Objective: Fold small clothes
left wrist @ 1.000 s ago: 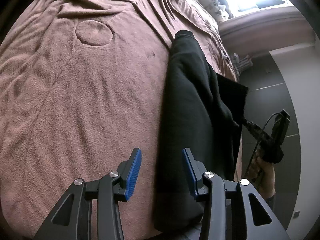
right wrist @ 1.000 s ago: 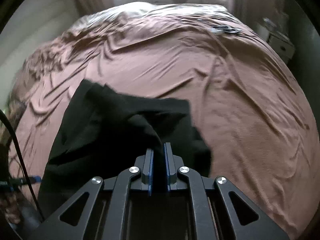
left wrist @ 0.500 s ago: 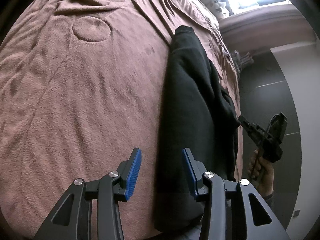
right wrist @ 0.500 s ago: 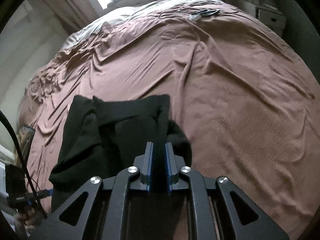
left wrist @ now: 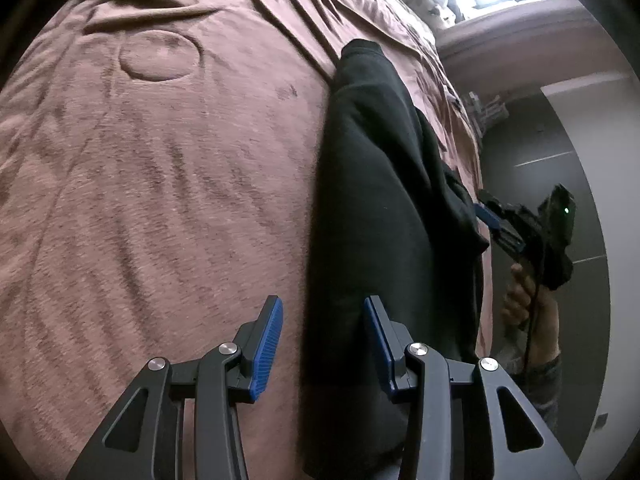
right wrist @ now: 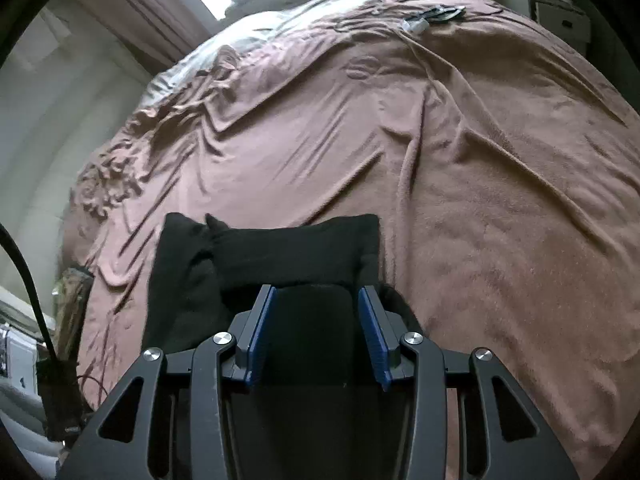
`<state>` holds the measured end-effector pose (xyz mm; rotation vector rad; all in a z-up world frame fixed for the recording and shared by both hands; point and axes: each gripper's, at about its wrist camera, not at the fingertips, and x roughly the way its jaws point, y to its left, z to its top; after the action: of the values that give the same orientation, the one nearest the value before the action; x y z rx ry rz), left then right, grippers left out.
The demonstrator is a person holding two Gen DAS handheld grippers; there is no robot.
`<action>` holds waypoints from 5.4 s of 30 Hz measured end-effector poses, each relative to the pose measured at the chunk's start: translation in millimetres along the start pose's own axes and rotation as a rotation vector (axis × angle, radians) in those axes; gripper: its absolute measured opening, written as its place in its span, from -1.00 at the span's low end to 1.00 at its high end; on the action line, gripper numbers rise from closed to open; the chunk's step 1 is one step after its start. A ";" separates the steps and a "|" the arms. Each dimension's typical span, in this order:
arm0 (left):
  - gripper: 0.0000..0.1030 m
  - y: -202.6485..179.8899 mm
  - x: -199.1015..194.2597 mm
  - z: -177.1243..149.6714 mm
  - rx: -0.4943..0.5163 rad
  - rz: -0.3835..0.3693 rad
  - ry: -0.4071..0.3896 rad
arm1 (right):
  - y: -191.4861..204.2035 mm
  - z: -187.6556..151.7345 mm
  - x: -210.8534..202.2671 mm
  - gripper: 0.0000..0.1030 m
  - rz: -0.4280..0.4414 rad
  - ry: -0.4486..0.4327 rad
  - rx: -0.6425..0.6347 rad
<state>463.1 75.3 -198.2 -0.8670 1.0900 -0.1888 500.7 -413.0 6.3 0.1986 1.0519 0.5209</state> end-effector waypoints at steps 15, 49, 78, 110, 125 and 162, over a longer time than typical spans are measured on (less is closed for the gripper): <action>-0.16 -3.4 -3.4 -4.3 0.012 0.000 -0.013 | 19.1 11.4 3.0 -0.86 -0.064 -0.007 -0.084; -0.16 -3.2 -0.1 -5.6 0.007 -0.031 0.002 | 94.7 -69.2 -56.9 0.51 -0.028 0.018 -0.370; -0.12 9.8 -11.9 -8.9 -0.047 -0.079 0.005 | 148.4 -86.8 18.9 0.66 -0.322 0.147 -0.605; -0.12 1.5 3.1 -3.0 -0.039 -0.064 0.033 | -3.9 -25.4 -11.4 -0.42 -0.086 -0.030 0.042; -0.10 -15.2 15.5 -0.5 0.012 -0.099 0.085 | -2.2 -47.1 -31.5 -0.95 -0.126 -0.074 0.032; -0.56 -32.4 13.5 -6.4 0.079 -0.105 0.176 | -48.5 -127.9 -44.2 -0.53 0.174 0.178 0.169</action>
<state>472.9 43.2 -186.2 -0.8485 1.1928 -0.3991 388.0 -488.1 -41.6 0.4017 1.2604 0.6148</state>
